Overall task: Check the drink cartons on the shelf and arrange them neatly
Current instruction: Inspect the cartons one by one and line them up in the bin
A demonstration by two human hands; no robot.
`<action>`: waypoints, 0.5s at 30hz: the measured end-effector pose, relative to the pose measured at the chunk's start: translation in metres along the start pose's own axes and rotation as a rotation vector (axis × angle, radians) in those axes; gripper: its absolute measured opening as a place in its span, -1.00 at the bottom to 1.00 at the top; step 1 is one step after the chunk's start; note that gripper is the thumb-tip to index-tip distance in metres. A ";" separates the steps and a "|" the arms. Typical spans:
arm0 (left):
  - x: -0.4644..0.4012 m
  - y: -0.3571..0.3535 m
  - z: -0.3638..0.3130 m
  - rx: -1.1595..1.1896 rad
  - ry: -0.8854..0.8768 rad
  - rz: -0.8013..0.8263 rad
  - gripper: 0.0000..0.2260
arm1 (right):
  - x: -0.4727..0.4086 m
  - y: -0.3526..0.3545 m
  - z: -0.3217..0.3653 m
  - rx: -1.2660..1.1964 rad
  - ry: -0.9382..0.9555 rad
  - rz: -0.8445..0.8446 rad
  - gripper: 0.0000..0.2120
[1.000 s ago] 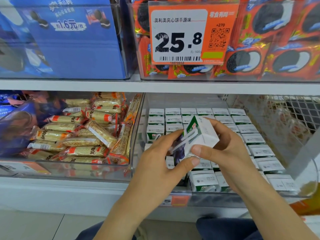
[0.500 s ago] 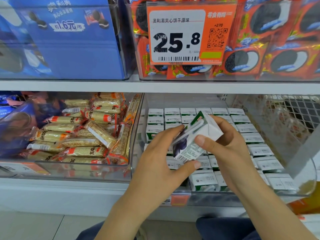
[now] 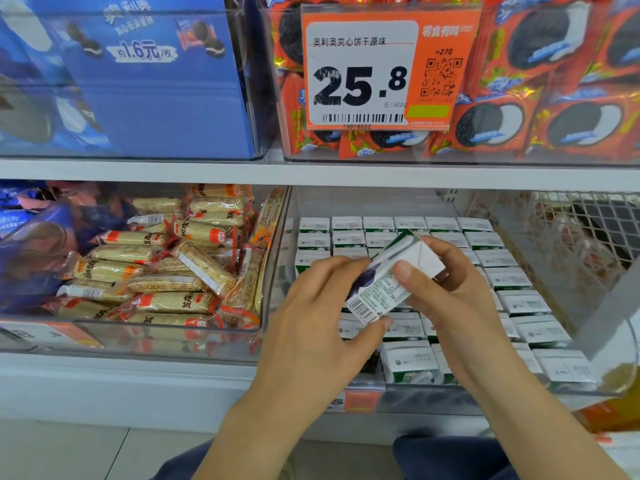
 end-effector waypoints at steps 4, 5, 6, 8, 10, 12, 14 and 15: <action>0.000 0.001 0.000 0.165 0.079 -0.030 -0.56 | -0.002 0.000 0.001 0.040 -0.017 0.037 -0.44; -0.001 0.002 0.001 0.249 0.116 -0.024 -0.60 | -0.002 0.000 0.002 0.034 -0.007 0.056 -0.49; -0.001 0.003 0.003 0.340 0.160 -0.015 -0.63 | -0.002 0.000 0.003 0.028 0.010 0.082 -0.53; -0.003 0.004 0.005 0.530 0.254 0.028 -0.69 | 0.000 -0.001 0.004 0.030 0.038 0.146 -0.58; -0.005 0.004 0.005 0.711 0.322 0.086 -0.71 | 0.002 -0.004 0.003 0.048 0.038 0.203 -0.63; -0.006 0.003 0.005 0.825 0.348 0.134 -0.73 | 0.004 -0.007 0.002 0.046 0.029 0.223 -0.67; -0.006 0.002 0.004 0.873 0.338 0.182 -0.74 | 0.004 -0.007 0.002 0.036 0.038 0.206 -0.70; -0.006 0.002 0.004 0.876 0.335 0.195 -0.74 | 0.004 -0.006 0.002 0.036 0.047 0.192 -0.71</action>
Point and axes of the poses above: each hand's wrist, its own x-axis away from the middle knuckle, its own y-axis out of the back of the hand, z = x × y, the point moved 3 cm from there along -x, towards the middle knuckle, and after that the axes turned 3 degrees about y, right-handed, at the moved point
